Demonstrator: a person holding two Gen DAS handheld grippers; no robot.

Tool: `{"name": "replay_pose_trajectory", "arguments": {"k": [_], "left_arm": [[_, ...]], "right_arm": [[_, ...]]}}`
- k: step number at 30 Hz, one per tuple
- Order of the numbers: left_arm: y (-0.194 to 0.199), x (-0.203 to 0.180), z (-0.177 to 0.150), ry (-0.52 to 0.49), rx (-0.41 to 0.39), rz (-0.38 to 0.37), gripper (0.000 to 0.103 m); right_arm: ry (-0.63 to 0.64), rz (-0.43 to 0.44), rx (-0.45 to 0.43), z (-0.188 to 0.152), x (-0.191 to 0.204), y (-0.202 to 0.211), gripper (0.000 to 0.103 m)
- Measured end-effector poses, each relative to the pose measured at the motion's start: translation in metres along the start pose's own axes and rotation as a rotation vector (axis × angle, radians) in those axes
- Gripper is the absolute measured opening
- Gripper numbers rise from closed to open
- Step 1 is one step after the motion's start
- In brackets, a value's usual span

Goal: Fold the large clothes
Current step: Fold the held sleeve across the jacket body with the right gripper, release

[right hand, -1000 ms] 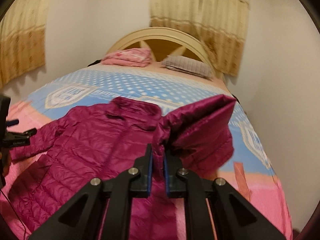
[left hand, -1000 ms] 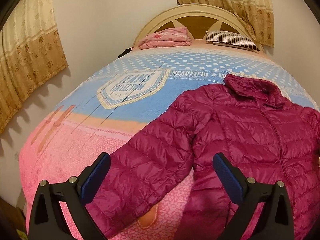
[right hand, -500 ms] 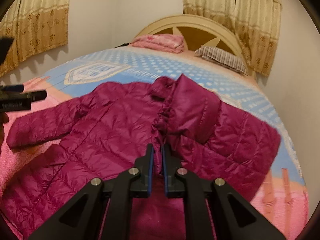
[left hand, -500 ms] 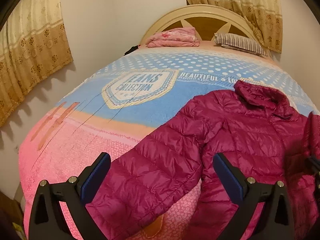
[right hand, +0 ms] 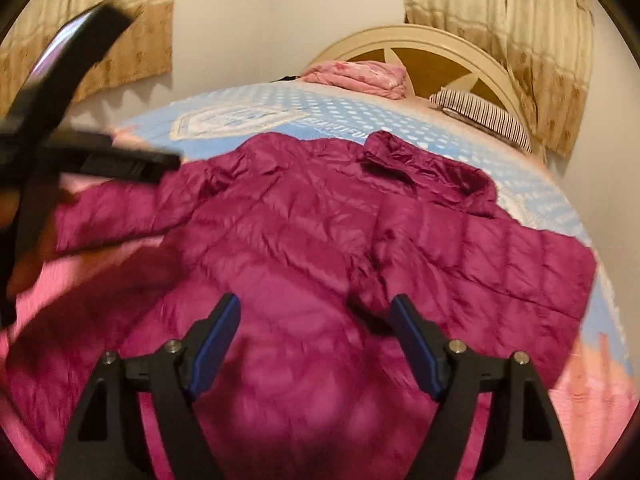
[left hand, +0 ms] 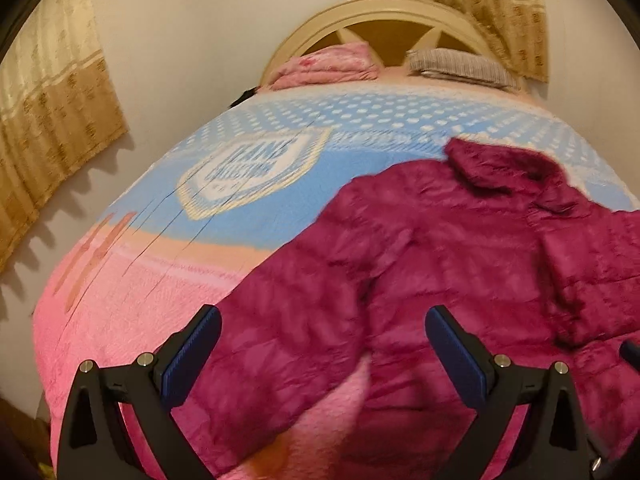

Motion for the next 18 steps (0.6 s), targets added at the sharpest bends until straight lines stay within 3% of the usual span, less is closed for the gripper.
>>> {"name": "replay_pose_trajectory", "arguments": {"k": [2, 9, 15, 17, 18], "left_arm": [[0.004, -0.023, 0.008, -0.018, -0.002, -0.057, 0.102], [0.003, -0.112, 0.026, -0.055, 0.017, -0.242, 0.102], [-0.021, -0.170, 0.020, -0.027, 0.097, -0.336, 0.101], [-0.031, -0.184, 0.015, -0.020, 0.128, -0.354, 0.095], [-0.034, -0.190, 0.013, -0.026, 0.144, -0.359, 0.084]], "right_arm": [[-0.013, -0.012, -0.002, -0.006, -0.008, 0.011, 0.080], [-0.113, -0.208, 0.021, -0.038, -0.078, 0.033, 0.082], [-0.235, -0.228, 0.035, -0.067, -0.105, 0.032, 0.082], [-0.252, -0.232, 0.027, -0.069, -0.105, 0.034, 0.082], [-0.257, -0.233, 0.018, -0.068, -0.107, 0.035, 0.083]]}}
Point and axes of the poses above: each gripper's, at about its wrist camera, not at the fingertips, and y roughly against the way its jaws point, x to its left, z to its top, the point moved 4 cm from there along -y, roughly the way its jaws point, and after that the axes turned 11 degrees about -x, right-handed, at the moved point
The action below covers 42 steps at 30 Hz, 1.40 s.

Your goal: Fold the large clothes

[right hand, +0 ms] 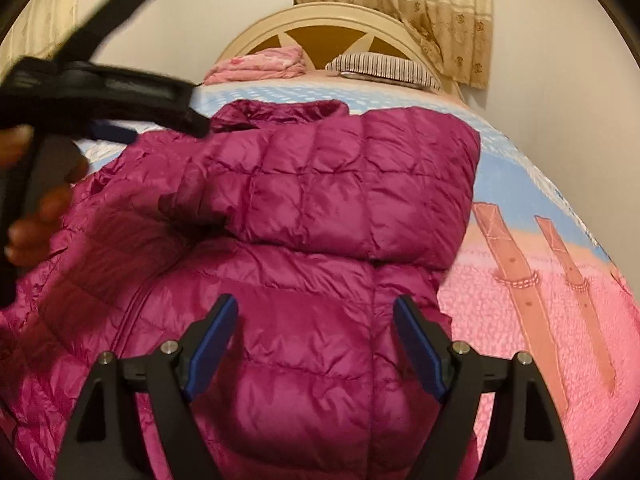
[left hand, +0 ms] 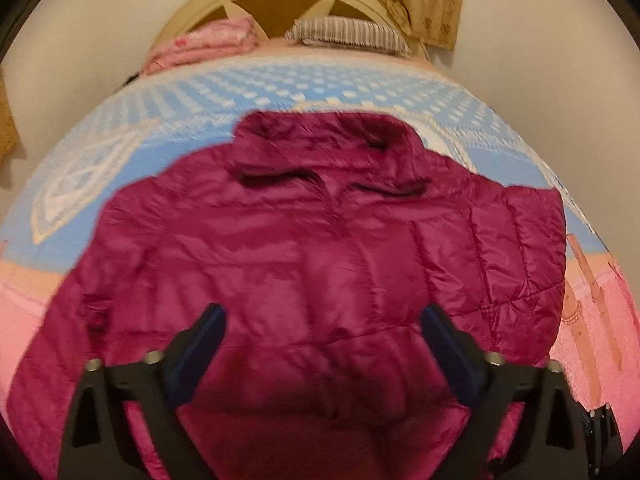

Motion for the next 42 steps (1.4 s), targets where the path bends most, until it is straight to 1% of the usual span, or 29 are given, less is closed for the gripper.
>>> {"name": "replay_pose_trajectory", "arguments": {"k": [1, 2, 3, 4, 5, 6, 7, 10, 14, 15, 20, 23, 26, 28, 31, 34, 36, 38, 39, 40, 41, 42], "left_arm": [[-0.005, -0.002, -0.003, 0.003, 0.022, -0.007, 0.070], [-0.011, -0.005, -0.006, 0.011, 0.040, -0.019, 0.062], [-0.016, -0.008, -0.009, 0.014, 0.061, -0.037, 0.041], [-0.020, -0.011, -0.012, 0.016, 0.080, -0.053, 0.031], [-0.019, -0.012, -0.015, 0.016, 0.081, -0.054, 0.028], [-0.017, -0.012, -0.016, 0.012, 0.065, -0.050, 0.016], [-0.011, -0.013, -0.016, 0.003, 0.048, -0.052, 0.012], [0.005, -0.004, -0.016, -0.012, 0.021, -0.031, 0.010], [0.030, 0.012, -0.022, -0.040, -0.020, 0.004, 0.010], [0.036, 0.016, -0.026, -0.048, -0.024, 0.008, 0.010], [0.050, 0.028, -0.042, -0.095, -0.025, 0.045, 0.010], [0.054, 0.024, -0.057, -0.119, 0.002, 0.007, 0.010], [0.059, 0.020, -0.065, -0.175, -0.014, 0.024, 0.011], [0.063, 0.024, -0.066, -0.193, -0.031, 0.049, 0.012], [0.063, 0.038, -0.060, -0.186, -0.052, 0.092, 0.012], [0.062, 0.047, -0.056, -0.168, -0.038, 0.092, 0.013], [0.064, 0.047, -0.054, -0.180, -0.044, 0.098, 0.015], [0.067, 0.045, -0.049, -0.199, -0.067, 0.113, 0.022], [0.068, 0.046, -0.047, -0.206, -0.079, 0.127, 0.033], [0.068, 0.046, -0.044, -0.217, -0.096, 0.151, 0.051], [0.069, 0.047, -0.041, -0.219, -0.116, 0.176, 0.061], [0.070, 0.048, -0.039, -0.212, -0.128, 0.180, 0.075]], "right_arm": [[-0.005, 0.001, -0.005, 0.000, -0.001, 0.001, 0.085], [-0.011, 0.000, -0.009, -0.001, 0.000, 0.002, 0.086], [-0.016, -0.003, -0.009, -0.002, -0.002, 0.002, 0.087], [-0.021, -0.002, -0.006, -0.004, -0.004, 0.003, 0.087], [-0.026, -0.002, -0.003, -0.006, -0.006, 0.002, 0.088], [-0.032, -0.005, 0.006, -0.006, -0.008, 0.000, 0.087], [-0.034, -0.006, 0.012, -0.008, -0.009, 0.000, 0.088], [-0.048, 0.000, 0.024, -0.009, -0.012, -0.001, 0.088], [-0.064, 0.001, 0.021, -0.009, -0.019, -0.002, 0.089], [-0.065, 0.002, 0.021, -0.009, -0.020, -0.002, 0.091], [-0.058, 0.002, 0.042, -0.010, -0.021, -0.007, 0.092], [-0.057, 0.007, 0.062, -0.012, -0.019, -0.010, 0.094], [-0.064, 0.011, 0.074, -0.013, -0.018, -0.012, 0.094], [-0.070, 0.014, 0.077, -0.012, -0.019, -0.013, 0.094], [-0.070, 0.013, 0.078, -0.012, -0.019, -0.014, 0.094], [-0.079, 0.030, 0.071, -0.012, -0.020, -0.011, 0.094], [-0.111, 0.046, 0.063, -0.011, -0.025, -0.006, 0.094], [-0.147, 0.055, 0.054, -0.010, -0.032, 0.000, 0.094], [-0.171, 0.066, 0.058, -0.010, -0.038, 0.004, 0.094], [-0.184, 0.069, 0.067, -0.010, -0.042, 0.006, 0.094], [-0.190, 0.068, 0.079, -0.010, -0.045, 0.007, 0.094], [-0.189, 0.063, 0.092, -0.010, -0.049, 0.009, 0.094]]}}
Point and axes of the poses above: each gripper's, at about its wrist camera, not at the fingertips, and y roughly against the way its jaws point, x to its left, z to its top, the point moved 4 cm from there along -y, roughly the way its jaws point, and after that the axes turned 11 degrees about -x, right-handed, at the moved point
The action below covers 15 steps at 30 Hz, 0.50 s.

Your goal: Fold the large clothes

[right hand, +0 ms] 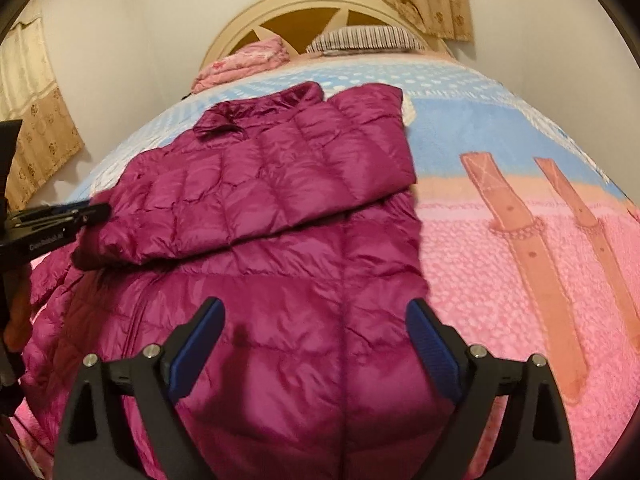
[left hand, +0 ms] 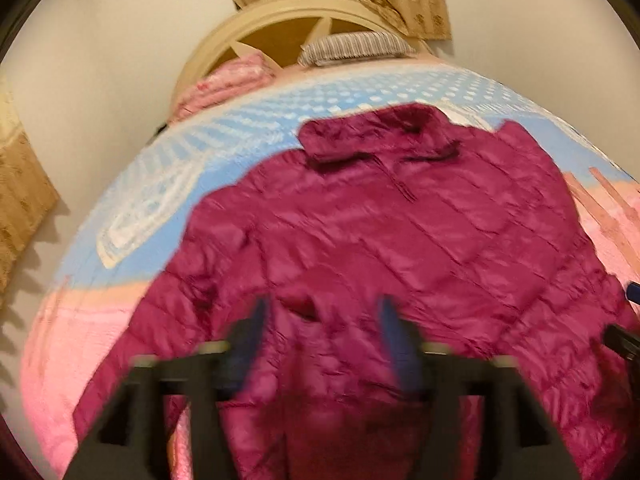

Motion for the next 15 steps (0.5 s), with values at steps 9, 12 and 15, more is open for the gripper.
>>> {"name": "replay_pose_trajectory", "arguments": {"k": [9, 12, 15], "left_arm": [[0.010, 0.004, 0.025, 0.067, -0.101, 0.036, 0.077], [0.002, -0.014, 0.036, 0.054, -0.100, 0.038, 0.077], [-0.018, -0.028, 0.039, -0.001, -0.112, 0.173, 0.077]], "right_arm": [[-0.003, -0.048, -0.010, 0.028, -0.028, 0.018, 0.092], [-0.040, -0.108, -0.066, 0.056, -0.047, 0.015, 0.082], [-0.077, -0.145, -0.107, 0.087, -0.062, -0.004, 0.069]]}}
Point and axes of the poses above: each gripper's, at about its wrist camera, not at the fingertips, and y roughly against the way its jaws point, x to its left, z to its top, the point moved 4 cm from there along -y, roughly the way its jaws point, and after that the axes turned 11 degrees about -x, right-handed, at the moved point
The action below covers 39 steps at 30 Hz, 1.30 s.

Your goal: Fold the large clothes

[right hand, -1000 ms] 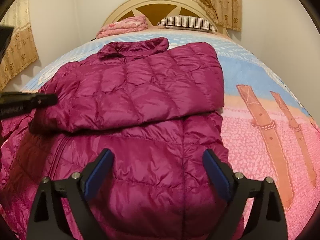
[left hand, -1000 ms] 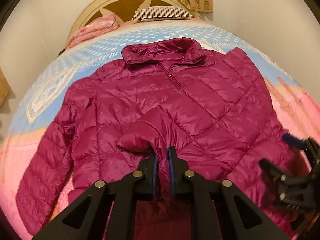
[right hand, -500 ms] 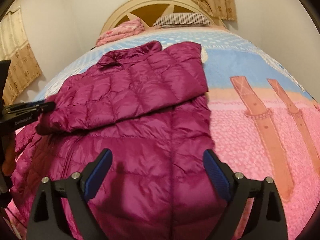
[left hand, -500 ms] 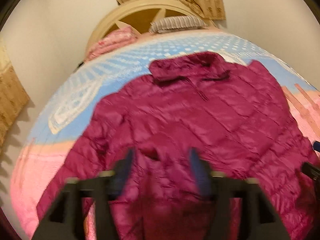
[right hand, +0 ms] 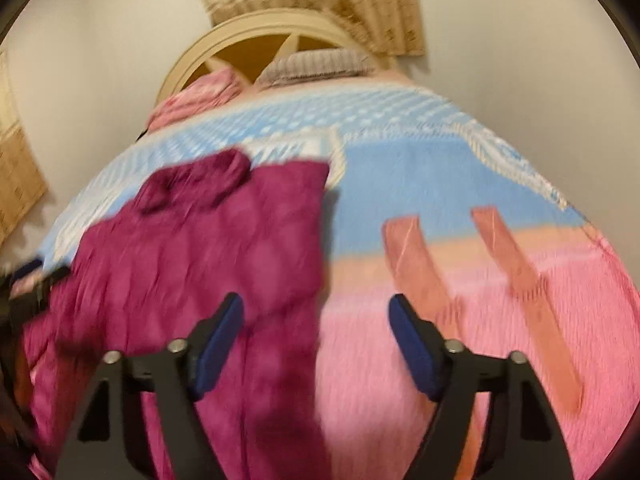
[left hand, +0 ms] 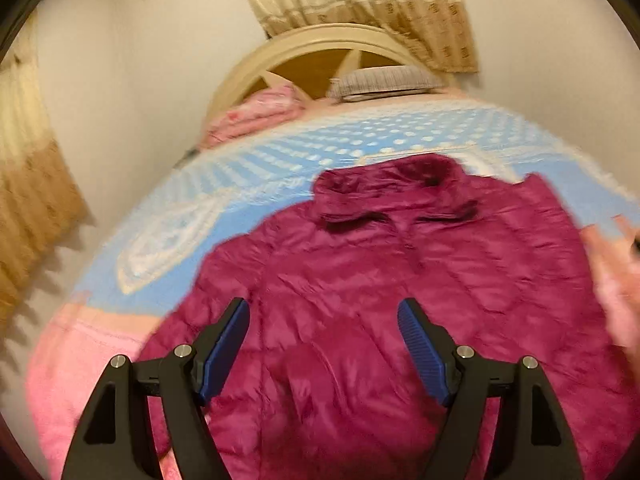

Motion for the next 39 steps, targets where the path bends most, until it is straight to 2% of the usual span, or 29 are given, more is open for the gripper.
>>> {"name": "replay_pose_trajectory", "arguments": {"k": [1, 4, 6, 11, 17, 25, 30, 32, 34, 36, 39], "left_arm": [[-0.008, -0.005, -0.002, -0.030, -0.005, 0.051, 0.077], [-0.032, -0.017, -0.013, -0.106, 0.008, 0.102, 0.077], [-0.045, -0.015, -0.022, -0.118, 0.037, 0.125, 0.077], [-0.070, -0.001, -0.043, -0.070, 0.123, 0.109, 0.077], [-0.078, 0.008, -0.062, 0.007, 0.183, 0.071, 0.083], [-0.083, 0.012, -0.072, 0.057, 0.210, 0.060, 0.092], [-0.082, 0.012, -0.071, 0.060, 0.208, 0.063, 0.093], [-0.083, 0.012, -0.071, 0.062, 0.208, 0.063, 0.094], [-0.083, 0.013, -0.072, 0.068, 0.210, 0.059, 0.094], [-0.084, 0.014, -0.072, 0.074, 0.212, 0.055, 0.094], [-0.084, 0.015, -0.072, 0.081, 0.213, 0.052, 0.094]], "right_arm": [[-0.013, -0.007, -0.014, 0.009, -0.001, -0.009, 0.065], [-0.054, 0.010, -0.056, 0.032, 0.001, -0.038, 0.063], [-0.039, 0.014, -0.067, 0.040, 0.011, -0.059, 0.063], [0.021, 0.075, 0.009, 0.030, 0.037, -0.112, 0.058], [0.050, 0.119, 0.117, -0.002, 0.046, -0.143, 0.058], [0.112, 0.093, 0.149, -0.015, 0.051, -0.154, 0.059], [0.138, 0.052, 0.147, -0.002, 0.052, -0.136, 0.059], [0.115, 0.063, 0.126, 0.010, 0.055, -0.113, 0.064], [0.150, 0.077, 0.104, 0.014, 0.067, -0.090, 0.076], [0.206, 0.105, 0.103, 0.008, 0.086, -0.076, 0.079], [0.239, 0.157, 0.148, -0.017, 0.113, -0.075, 0.079]]}}
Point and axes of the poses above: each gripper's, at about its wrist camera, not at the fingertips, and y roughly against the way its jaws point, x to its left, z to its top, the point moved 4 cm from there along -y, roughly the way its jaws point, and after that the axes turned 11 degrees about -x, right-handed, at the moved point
